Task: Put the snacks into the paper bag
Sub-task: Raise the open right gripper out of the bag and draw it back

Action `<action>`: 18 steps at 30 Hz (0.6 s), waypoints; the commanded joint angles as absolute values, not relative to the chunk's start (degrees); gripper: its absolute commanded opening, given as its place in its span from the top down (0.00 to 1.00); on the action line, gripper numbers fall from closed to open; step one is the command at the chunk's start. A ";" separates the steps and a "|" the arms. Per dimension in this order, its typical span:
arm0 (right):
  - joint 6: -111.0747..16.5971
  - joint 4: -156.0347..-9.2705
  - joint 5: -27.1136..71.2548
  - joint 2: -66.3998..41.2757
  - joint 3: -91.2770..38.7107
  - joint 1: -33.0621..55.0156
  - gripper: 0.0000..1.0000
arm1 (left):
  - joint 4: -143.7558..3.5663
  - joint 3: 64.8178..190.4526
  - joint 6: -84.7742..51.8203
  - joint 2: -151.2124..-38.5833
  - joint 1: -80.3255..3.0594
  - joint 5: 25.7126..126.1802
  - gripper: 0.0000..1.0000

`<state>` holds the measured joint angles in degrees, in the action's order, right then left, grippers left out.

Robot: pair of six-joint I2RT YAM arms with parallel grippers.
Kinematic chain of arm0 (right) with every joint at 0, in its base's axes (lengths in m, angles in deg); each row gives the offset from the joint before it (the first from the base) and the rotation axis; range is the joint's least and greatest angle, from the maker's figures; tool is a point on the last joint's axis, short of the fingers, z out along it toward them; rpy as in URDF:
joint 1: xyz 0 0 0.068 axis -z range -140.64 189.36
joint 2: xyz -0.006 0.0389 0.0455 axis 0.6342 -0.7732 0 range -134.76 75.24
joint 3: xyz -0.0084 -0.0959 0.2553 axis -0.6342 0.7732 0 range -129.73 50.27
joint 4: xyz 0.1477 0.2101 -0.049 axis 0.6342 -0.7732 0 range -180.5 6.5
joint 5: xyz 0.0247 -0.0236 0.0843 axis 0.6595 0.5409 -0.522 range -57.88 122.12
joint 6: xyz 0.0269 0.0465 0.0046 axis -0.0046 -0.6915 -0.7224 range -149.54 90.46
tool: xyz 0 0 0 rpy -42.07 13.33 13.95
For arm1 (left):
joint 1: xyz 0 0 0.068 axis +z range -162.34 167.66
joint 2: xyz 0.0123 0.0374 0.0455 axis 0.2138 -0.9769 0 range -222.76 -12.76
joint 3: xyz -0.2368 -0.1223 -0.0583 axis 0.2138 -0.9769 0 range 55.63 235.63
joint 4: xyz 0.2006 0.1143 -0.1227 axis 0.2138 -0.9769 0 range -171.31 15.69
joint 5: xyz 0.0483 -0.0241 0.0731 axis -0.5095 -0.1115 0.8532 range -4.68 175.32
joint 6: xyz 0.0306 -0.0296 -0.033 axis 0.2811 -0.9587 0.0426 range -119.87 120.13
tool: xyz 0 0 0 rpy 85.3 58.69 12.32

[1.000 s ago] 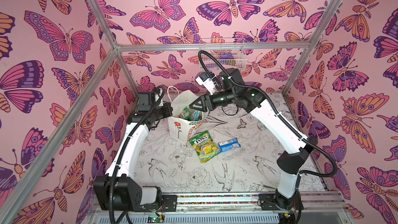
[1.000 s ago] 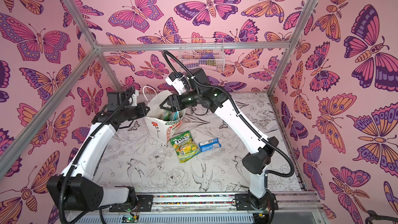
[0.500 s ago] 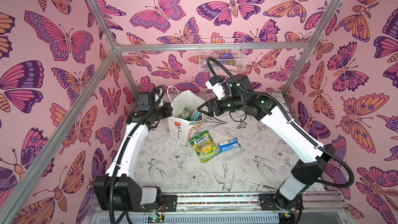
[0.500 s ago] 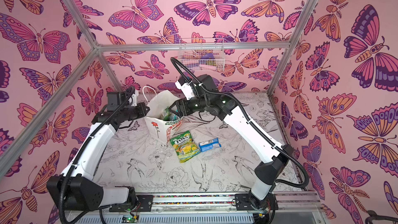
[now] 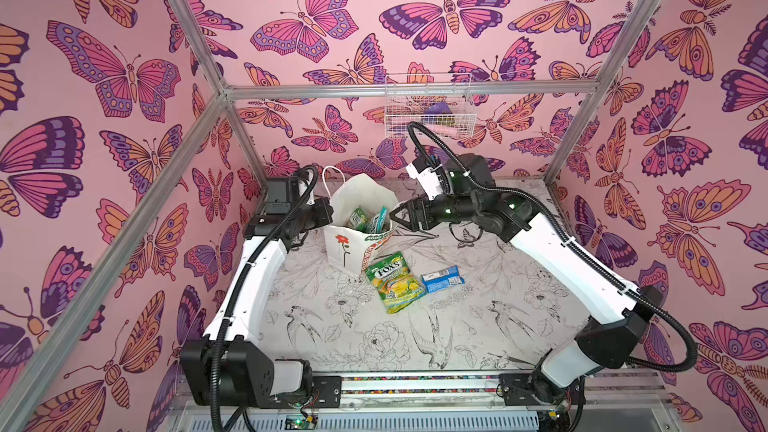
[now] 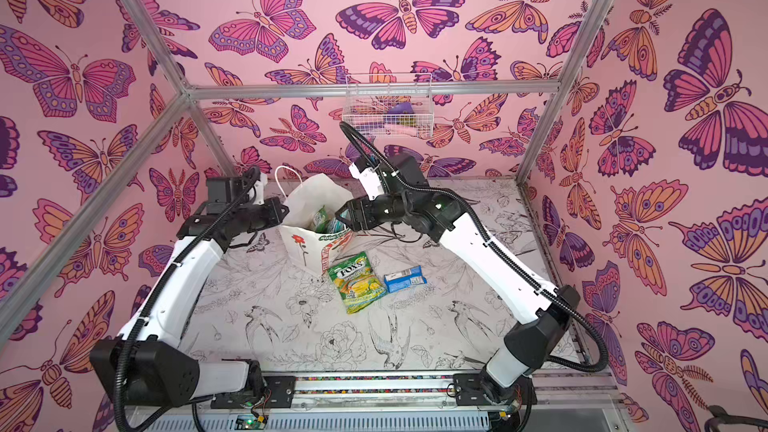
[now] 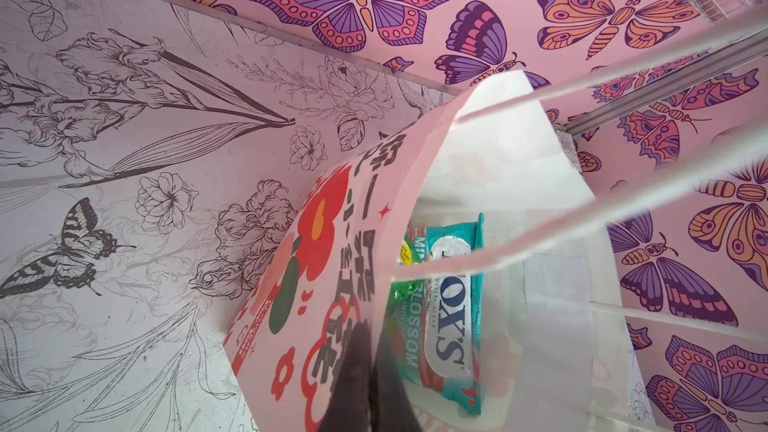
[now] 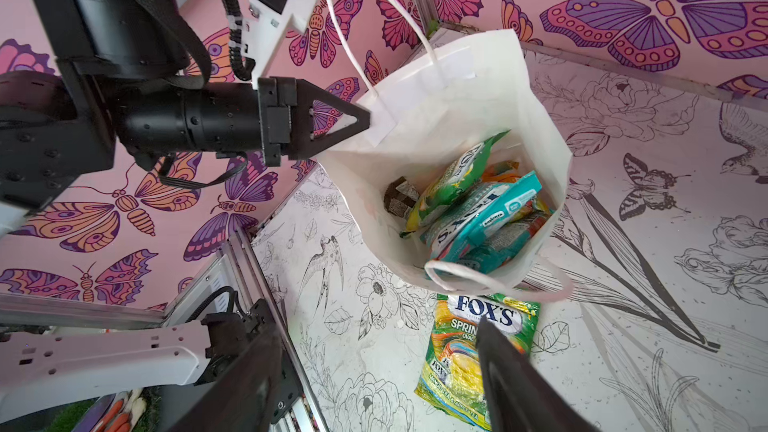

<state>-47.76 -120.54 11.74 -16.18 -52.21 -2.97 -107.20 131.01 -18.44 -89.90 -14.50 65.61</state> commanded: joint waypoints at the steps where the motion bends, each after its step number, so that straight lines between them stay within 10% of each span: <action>1: -48.23 -118.64 12.74 -12.77 -51.16 -2.38 0.25 | -103.93 130.97 -18.81 -88.52 -14.10 65.18 1.00; 18: -50.80 -115.14 13.41 -8.00 -40.76 0.35 0.25 | -103.93 130.91 -18.91 -88.51 -14.10 65.28 1.00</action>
